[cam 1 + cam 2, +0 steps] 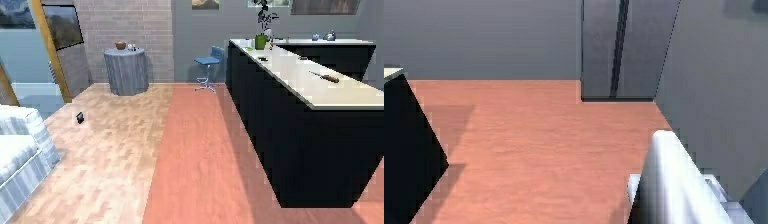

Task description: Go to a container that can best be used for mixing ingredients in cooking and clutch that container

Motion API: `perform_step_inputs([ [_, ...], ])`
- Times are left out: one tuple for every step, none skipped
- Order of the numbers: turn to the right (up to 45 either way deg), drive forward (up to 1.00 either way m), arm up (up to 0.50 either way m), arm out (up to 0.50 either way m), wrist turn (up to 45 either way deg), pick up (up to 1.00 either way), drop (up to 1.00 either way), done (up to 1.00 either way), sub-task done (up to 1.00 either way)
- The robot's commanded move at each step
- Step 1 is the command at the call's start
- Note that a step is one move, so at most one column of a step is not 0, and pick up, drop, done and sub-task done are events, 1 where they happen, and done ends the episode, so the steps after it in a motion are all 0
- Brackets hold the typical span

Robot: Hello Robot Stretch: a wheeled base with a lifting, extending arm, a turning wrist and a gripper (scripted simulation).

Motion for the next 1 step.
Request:
perform_step_inputs([
  [0.0,0.1,0.0,0.0,0.0,0.0,0.0,0.0,0.0],
])
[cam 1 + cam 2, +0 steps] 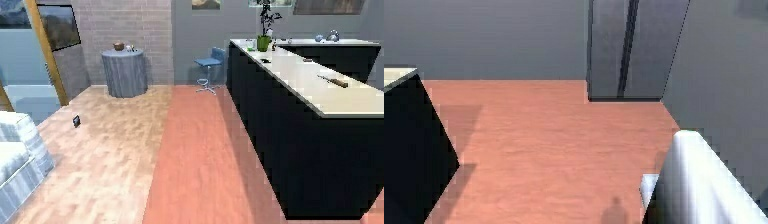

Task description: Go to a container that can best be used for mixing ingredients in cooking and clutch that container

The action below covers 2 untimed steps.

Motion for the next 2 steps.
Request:
perform_step_inputs([
  [-6.0,0.0,0.0,0.0,0.0,0.0,0.0,0.0,0.0],
  [0.0,1.0,0.0,0.0,0.0,0.0,0.0,0.0,0.0],
])
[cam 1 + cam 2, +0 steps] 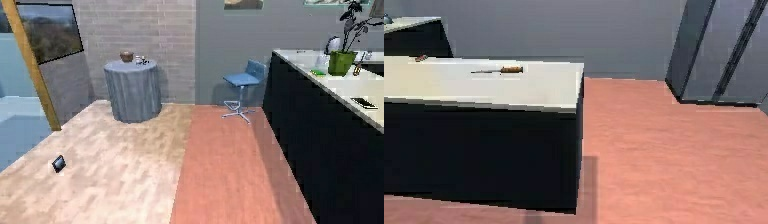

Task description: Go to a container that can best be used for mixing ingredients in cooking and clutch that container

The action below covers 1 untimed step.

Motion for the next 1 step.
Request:
perform_step_inputs([
  [-3.0,0.0,0.0,0.0,0.0,0.0,0.0,0.0,0.0],
])
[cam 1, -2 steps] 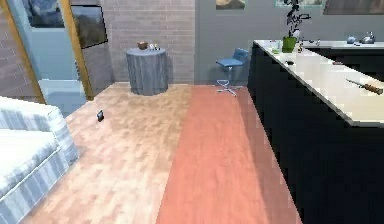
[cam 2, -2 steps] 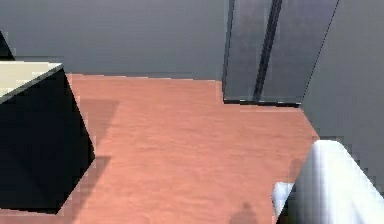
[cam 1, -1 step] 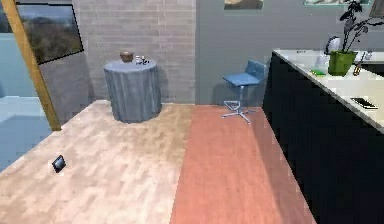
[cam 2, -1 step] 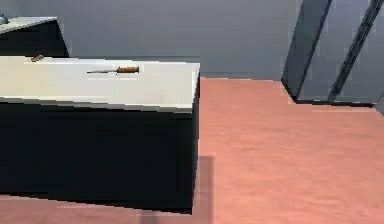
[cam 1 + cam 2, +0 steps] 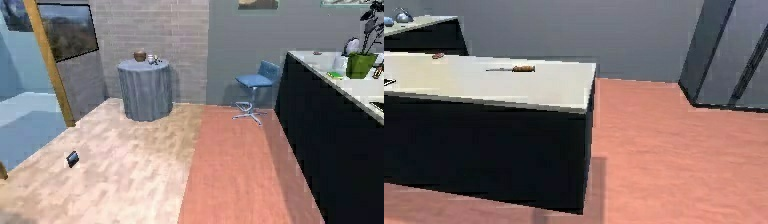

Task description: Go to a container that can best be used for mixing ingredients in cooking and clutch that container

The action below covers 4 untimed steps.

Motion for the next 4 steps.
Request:
perform_step_inputs([
  [0.0,1.0,0.0,0.0,0.0,0.0,0.0,0.0,0.0],
  [0.0,1.0,0.0,0.0,0.0,0.0,0.0,0.0,0.0],
  [0.0,0.2,0.0,0.0,0.0,0.0,0.0,0.0,0.0],
  [-45.0,0.0,0.0,0.0,0.0,0.0,0.0,0.0,0.0],
])
